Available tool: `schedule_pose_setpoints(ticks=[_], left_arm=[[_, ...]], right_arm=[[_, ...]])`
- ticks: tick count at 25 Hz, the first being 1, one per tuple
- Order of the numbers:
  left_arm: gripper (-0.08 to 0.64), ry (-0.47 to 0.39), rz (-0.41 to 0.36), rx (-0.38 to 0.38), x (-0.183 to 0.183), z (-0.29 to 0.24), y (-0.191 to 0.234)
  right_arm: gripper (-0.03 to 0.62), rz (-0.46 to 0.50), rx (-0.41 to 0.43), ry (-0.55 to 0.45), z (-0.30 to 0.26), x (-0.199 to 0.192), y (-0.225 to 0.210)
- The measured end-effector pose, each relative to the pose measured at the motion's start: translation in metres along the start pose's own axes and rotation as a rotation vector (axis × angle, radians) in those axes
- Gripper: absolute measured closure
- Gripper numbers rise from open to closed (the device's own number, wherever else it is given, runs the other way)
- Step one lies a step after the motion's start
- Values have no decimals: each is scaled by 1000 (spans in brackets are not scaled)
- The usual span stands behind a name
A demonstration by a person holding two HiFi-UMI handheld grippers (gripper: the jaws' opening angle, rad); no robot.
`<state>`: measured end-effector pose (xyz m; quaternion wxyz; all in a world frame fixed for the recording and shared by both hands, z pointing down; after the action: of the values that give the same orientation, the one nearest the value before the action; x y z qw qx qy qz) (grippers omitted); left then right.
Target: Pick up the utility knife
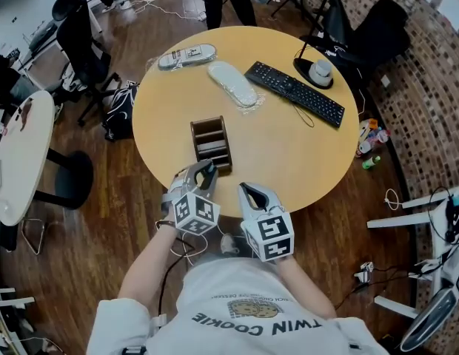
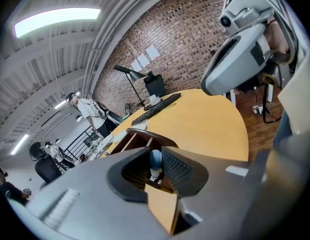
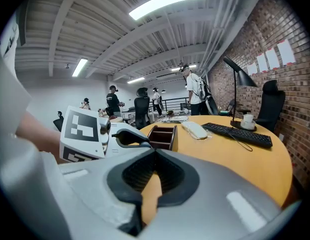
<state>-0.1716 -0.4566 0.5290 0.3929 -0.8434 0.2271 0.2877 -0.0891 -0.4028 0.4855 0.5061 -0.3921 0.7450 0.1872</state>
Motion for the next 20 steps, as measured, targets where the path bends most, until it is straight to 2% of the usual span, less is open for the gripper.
schedule_pose_setpoints(ticks=[10,20], left_arm=[[485,-47,135,76,26,34,-5],[485,-84,347,124,47,79,-32]], right_arm=[[591,15,35,0,22,-4,2],[591,21,89,-4,49,-13,14]])
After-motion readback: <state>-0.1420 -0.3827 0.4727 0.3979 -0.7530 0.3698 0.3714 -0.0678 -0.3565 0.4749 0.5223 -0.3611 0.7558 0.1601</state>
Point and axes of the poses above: the fingertips, and each gripper's own axes: z backward along the fingers, y to its left, x out of its top, the point moved 1 cm from there along z, backward along the fingers, and after that the axes turned 1 degree about y, right-handed, at the moved point
